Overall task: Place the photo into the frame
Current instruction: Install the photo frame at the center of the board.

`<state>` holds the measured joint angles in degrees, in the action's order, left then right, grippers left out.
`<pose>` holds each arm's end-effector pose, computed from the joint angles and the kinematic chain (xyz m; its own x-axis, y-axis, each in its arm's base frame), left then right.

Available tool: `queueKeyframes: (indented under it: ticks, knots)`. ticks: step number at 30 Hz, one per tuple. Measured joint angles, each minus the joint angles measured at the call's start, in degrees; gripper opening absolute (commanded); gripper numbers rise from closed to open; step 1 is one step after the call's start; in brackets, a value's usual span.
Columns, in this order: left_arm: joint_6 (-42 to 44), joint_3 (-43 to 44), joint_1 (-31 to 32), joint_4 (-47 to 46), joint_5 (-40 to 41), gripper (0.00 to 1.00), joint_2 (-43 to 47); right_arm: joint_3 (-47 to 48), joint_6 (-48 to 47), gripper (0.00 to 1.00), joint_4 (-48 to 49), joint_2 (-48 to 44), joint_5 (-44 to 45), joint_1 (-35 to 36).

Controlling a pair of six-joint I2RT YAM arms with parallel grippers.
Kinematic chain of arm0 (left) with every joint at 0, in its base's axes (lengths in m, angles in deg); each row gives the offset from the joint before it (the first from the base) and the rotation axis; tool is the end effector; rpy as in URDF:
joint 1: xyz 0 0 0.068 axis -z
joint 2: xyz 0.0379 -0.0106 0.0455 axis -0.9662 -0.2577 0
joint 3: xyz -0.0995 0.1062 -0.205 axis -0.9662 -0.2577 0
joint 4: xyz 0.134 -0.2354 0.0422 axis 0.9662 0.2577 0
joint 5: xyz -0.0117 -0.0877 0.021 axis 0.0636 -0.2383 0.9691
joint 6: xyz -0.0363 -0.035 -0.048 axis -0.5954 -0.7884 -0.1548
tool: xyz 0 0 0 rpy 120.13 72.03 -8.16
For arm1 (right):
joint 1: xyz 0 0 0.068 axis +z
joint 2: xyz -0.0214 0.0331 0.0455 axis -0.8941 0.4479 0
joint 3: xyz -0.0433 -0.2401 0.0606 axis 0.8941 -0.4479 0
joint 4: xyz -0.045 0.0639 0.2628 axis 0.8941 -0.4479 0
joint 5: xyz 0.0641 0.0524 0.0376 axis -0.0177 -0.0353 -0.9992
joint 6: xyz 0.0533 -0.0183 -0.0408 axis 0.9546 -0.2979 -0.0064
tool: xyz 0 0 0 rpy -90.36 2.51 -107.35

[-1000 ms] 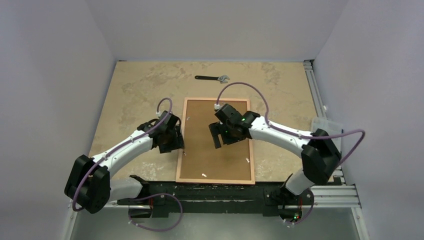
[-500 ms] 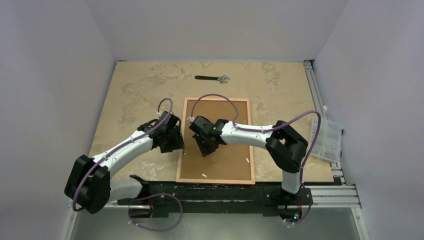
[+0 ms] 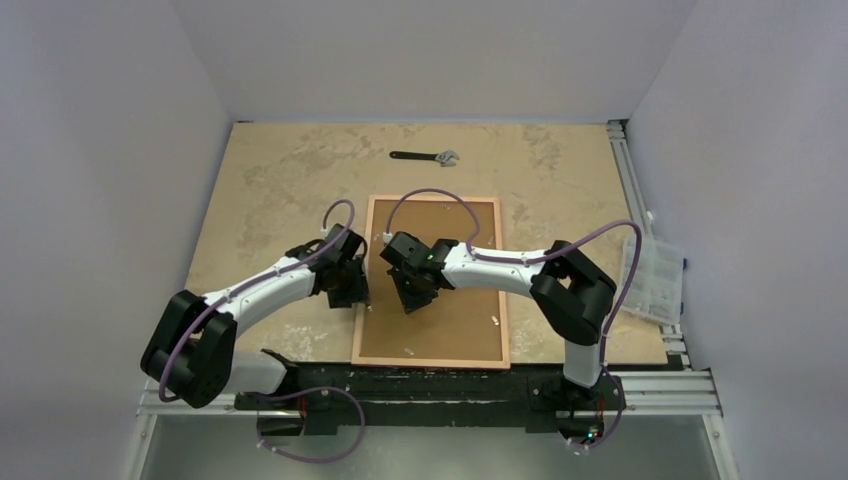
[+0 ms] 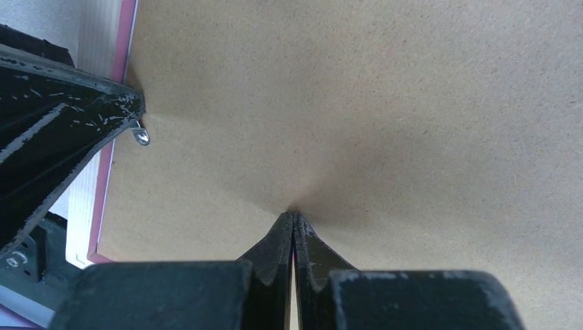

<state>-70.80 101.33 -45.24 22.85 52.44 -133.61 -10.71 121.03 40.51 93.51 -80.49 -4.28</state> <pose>0.2176 -0.1232 0.1212 -0.9250 -0.2691 -0.2682 -0.2103 0.9506 -0.2285 0.2022 0.3379 0.1238 -0.8816 -0.3350 -0.3324 -0.4214 0.8759 0.2350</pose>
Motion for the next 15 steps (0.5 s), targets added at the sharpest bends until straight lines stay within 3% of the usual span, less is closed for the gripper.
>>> queueKeyframes:
  ticks: [5, 12, 15]
  knots:
    - [0.0, 0.7, 0.8, -0.8, -0.7, 0.38, -1.6, 0.0, 0.1, 0.00, 0.0, 0.0, 0.0, 0.0]
    - [0.1, 3.1, 1.8, 1.6, 0.4, 0.06, -3.3, 0.0, 0.1, 0.00, 0.0, 0.0, 0.0, 0.0]
    - [0.1, 4.2, 1.9, 2.7, 1.2, 0.00, -4.2, 0.0, 0.1, 0.00, 0.0, 0.0, 0.0, 0.0]
